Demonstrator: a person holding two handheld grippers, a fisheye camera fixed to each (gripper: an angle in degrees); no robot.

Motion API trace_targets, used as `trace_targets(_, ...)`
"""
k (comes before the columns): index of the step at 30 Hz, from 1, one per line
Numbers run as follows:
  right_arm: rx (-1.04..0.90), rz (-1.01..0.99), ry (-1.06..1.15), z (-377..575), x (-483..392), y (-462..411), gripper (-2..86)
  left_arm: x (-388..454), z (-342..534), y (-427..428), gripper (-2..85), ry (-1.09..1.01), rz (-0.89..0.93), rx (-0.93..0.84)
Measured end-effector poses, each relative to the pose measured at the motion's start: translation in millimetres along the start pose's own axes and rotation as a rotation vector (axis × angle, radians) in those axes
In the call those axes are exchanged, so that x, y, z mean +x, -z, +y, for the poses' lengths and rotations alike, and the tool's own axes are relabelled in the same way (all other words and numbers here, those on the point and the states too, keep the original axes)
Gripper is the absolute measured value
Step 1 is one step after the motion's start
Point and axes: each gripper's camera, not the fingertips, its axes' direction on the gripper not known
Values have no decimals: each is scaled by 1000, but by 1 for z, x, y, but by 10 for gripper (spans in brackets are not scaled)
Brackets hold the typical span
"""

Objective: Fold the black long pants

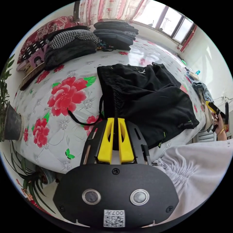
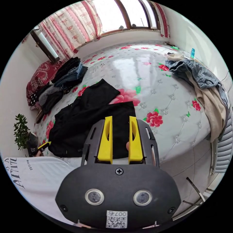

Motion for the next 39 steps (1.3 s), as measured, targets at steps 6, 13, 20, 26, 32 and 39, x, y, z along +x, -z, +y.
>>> trace_targets(6, -156, 96, -10, 41, 34, -27, 73, -3, 4, 6, 91, -94, 72, -17)
trace_targets(13, -252, 158, -30, 55, 35, -75, 47, 18, -3, -35, 74, -93, -103, -142)
trace_targets(20, -263, 42, 175, -17, 6, -67, 2, 4, -98, -17, -2, -163, -4, -150)
trace_targets(26, 116, -97, 247, -126, -10, 58, -2, 6, -237, 127, -5, -216, 102, 164)
trace_targets(32, 453, -280, 291, -127, -7, 180, -3, 2, -249, 253, -6, -334, 174, 319)
trace_targets(39, 211, -292, 298, -66, 15, 128, -2, -24, -175, 169, -1, -347, 158, -82)
